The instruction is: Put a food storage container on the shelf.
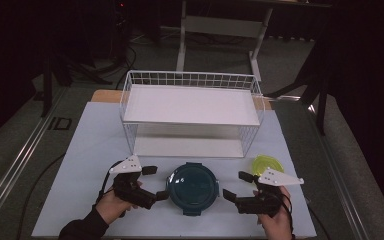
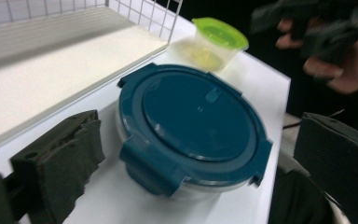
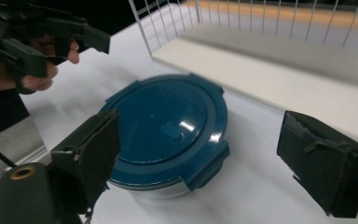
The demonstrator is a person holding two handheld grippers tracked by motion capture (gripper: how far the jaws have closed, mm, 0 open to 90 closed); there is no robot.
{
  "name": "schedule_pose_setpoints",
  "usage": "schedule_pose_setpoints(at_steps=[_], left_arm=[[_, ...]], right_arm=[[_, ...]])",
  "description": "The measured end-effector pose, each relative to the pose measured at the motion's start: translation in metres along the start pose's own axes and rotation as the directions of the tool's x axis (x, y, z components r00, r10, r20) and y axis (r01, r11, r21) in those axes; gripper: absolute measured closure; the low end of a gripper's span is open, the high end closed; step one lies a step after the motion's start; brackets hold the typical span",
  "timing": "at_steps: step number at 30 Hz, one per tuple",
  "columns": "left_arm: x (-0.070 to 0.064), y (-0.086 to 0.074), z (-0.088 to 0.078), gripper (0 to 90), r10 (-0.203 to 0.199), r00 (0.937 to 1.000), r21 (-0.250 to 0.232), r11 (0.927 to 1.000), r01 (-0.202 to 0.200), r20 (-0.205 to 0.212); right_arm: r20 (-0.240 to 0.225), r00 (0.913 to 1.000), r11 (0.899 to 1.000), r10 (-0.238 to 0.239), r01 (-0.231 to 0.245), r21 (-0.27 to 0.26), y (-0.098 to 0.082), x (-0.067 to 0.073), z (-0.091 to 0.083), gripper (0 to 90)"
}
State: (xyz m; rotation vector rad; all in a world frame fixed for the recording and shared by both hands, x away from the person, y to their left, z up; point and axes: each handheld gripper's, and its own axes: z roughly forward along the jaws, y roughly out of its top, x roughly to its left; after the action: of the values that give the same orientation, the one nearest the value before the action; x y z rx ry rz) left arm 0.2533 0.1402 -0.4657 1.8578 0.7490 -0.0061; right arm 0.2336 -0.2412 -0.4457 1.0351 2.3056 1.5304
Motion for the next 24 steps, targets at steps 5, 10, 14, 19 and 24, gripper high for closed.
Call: schedule_pose_setpoints(at_steps=[5,10,14,19,24], left_arm=[[0.006,0.004,0.003,3.3,-0.081,0.9964,0.025,0.9963,0.082,-0.022],[0.013,0.005,0.011,2.0,-0.179,0.9835,0.049,0.9824,0.180,-0.024],[0.019,0.002,0.022,2.1,-0.259,0.9653,0.093,0.9608,0.261,-0.032],[0.021,-0.004,0.029,4.1,-0.311,0.9494,0.123,0.9414,0.314,-0.046],[0.029,-0.013,0.032,7.0,-0.406,0.9123,0.126,0.9036,0.409,-0.054]], right_arm=[[0.000,0.9966,0.995,0.083,-0.083,0.051,0.003,-0.006,0.011,10.0],[0.002,0.9840,0.980,0.178,-0.178,0.088,0.004,-0.012,0.020,10.0],[-0.024,0.9592,0.951,0.282,-0.276,0.143,0.001,-0.022,0.029,13.6],[-0.036,0.9148,0.897,0.402,-0.386,0.215,-0.005,-0.032,0.041,18.3],[-0.049,0.8817,0.856,0.469,-0.441,0.270,-0.011,-0.037,0.050,21.1]])
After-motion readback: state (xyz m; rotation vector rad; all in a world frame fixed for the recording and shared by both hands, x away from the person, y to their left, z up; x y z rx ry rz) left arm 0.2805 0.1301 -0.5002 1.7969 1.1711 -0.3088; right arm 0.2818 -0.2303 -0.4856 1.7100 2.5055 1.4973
